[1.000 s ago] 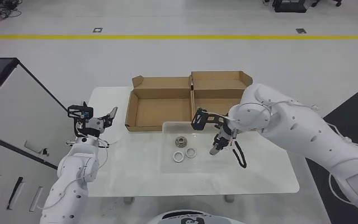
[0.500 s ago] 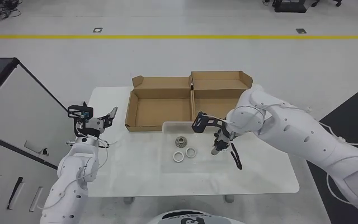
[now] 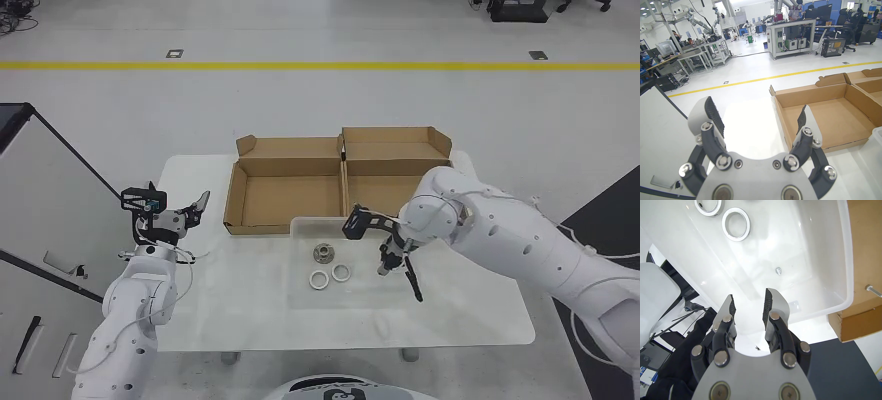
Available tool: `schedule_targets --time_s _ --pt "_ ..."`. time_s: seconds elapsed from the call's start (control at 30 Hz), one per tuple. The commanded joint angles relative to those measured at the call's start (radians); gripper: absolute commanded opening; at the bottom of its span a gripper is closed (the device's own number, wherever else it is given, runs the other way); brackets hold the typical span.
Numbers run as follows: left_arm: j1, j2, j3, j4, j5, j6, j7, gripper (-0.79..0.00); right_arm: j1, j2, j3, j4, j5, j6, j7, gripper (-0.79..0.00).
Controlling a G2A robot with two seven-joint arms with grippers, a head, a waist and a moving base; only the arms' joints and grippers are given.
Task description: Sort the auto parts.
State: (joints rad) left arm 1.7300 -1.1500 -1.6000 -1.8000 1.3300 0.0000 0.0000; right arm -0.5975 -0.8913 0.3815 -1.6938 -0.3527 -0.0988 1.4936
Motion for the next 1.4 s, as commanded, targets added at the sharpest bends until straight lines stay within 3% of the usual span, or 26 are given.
schedule_targets --time_s 0.0,0.67,1.37 --pt "0.000 0.000 0.000 0.000 0.000 0.000 0.000 0.000 -0.006 -0.003 -0.002 0.008 0.002 0.001 0.000 -0.437" --pt "0.000 0.000 0.000 0.000 0.000 0.000 0.000 0.000 -0.055 -0.021 0.012 0.110 -0.093 0.044 -0.088 -0.480" --pt "0.000 0.000 0.000 0.000 0.000 0.000 0.000 0.000 -0.059 -0.082 0.003 0.215 -0.106 0.030 -0.116 -0.493"
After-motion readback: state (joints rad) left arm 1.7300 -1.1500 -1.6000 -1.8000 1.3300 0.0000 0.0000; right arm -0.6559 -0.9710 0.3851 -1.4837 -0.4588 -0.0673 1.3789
